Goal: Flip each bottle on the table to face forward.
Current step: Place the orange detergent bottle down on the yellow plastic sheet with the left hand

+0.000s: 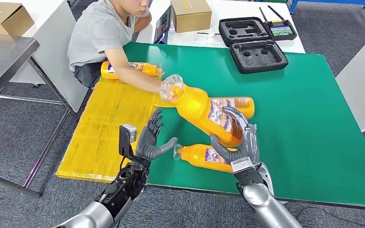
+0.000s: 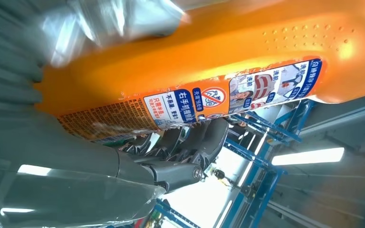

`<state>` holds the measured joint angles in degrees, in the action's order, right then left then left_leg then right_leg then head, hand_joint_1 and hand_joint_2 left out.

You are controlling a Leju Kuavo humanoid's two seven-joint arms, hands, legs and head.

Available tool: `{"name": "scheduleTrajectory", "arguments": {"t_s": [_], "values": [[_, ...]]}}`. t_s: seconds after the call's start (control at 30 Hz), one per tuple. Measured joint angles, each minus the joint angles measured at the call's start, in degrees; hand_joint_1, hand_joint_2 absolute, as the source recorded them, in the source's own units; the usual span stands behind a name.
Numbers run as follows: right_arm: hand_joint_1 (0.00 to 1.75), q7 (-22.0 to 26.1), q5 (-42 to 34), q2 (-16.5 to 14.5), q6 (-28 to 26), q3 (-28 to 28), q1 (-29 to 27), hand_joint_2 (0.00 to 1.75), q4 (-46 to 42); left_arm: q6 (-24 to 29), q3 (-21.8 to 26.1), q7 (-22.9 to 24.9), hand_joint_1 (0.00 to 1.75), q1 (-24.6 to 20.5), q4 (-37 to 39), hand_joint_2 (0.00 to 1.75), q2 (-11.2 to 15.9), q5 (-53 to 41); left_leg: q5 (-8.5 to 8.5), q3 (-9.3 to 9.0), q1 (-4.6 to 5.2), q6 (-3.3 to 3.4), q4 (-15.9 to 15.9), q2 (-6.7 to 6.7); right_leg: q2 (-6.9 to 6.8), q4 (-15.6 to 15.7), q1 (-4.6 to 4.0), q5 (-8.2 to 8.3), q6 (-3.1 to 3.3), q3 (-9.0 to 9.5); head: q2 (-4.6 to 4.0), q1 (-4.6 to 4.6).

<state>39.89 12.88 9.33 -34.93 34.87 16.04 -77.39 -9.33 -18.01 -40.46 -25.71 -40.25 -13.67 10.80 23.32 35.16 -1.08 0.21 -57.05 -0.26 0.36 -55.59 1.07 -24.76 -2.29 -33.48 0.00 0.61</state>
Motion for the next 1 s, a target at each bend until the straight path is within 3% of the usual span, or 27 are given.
{"name": "scheduleTrajectory", "arguments": {"t_s": [0.27,0.6,1.0], "values": [[1.75,0.0,-0.4,0.3,0.9,-0.6,0.0,1.75,-0.1,-2.1,0.0,0.0,0.00,0.6,0.0,1.75,0.3,0.7,0.00,0.00,0.00,0.00,0.0,0.00,0.00,0.0,0.00,0.00,0.00,0.00,0.00,0.01],[1.75,0.0,-2.5,-1.3,3.2,-0.2,-0.7,1.75,0.2,-12.8,0.5,0.0,0.00,1.6,-3.6,1.75,0.0,7.7,0.00,0.01,0.00,0.00,0.0,0.00,0.00,0.0,0.00,0.00,0.00,-0.01,0.00,0.00],[1.75,0.0,-2.5,-2.2,3.5,0.6,-1.1,1.75,0.6,-16.1,0.9,0.3,0.00,2.4,-6.2,1.75,-0.2,10.3,0.00,0.00,0.00,0.00,0.0,0.00,0.00,0.0,0.00,0.00,0.00,-0.01,0.00,-0.01]]}}
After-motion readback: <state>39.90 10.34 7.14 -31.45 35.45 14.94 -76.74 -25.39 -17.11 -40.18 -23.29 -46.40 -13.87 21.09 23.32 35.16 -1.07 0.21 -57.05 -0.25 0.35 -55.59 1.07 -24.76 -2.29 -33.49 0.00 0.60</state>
